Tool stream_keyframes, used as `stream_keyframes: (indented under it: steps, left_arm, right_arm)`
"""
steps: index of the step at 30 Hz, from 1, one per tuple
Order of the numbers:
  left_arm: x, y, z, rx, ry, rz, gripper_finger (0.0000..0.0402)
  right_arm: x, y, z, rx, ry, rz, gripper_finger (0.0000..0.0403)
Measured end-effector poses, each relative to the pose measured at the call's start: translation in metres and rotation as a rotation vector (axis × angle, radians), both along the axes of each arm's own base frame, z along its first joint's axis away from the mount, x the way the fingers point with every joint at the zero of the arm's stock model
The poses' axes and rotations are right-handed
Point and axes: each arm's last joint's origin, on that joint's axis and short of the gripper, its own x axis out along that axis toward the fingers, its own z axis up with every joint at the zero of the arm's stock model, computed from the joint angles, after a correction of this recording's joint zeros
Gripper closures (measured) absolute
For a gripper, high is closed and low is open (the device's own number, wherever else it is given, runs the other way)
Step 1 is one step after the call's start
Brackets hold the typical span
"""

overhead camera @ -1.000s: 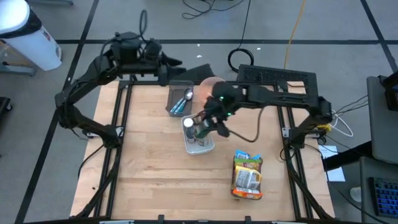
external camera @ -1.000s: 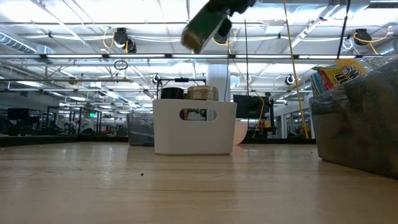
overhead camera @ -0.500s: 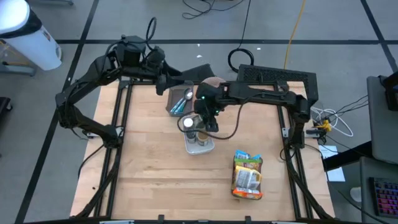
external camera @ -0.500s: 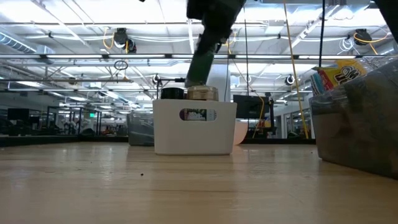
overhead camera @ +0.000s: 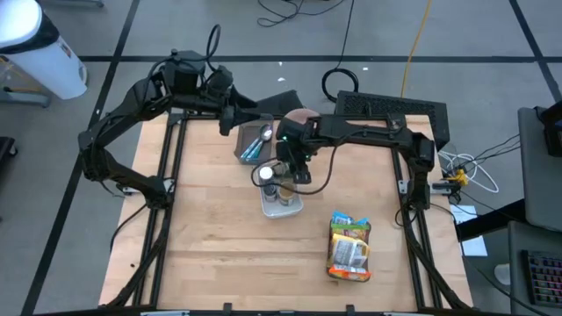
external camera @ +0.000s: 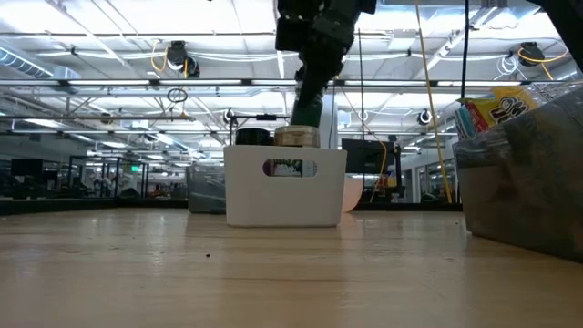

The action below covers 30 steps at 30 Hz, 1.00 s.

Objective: Pick & Place Food Item
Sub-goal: Put the green seasoning bottle into the white bin

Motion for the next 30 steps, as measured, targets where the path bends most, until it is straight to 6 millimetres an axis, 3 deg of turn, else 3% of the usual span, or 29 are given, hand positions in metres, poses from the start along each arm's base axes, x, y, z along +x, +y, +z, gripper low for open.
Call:
stream_keyframes:
  steps: [11,23,30]
  left_arm:
    - [0.0,0.0,0.0,0.002,0.0,0.0,0.016]
    - [0.0,0.0,0.0,0.001,0.0,0.001,0.016]
    - [0.001,0.0,-0.002,-0.006,0.005,0.0,0.016]
  right_arm:
    - [0.004,0.022,-0.017,0.03,0.017,0.062,0.0211]
    - [0.009,0.021,-0.015,0.029,-0.035,0.051,0.0211]
    - [0.02,0.019,-0.036,0.041,-0.003,0.042,0.0211]
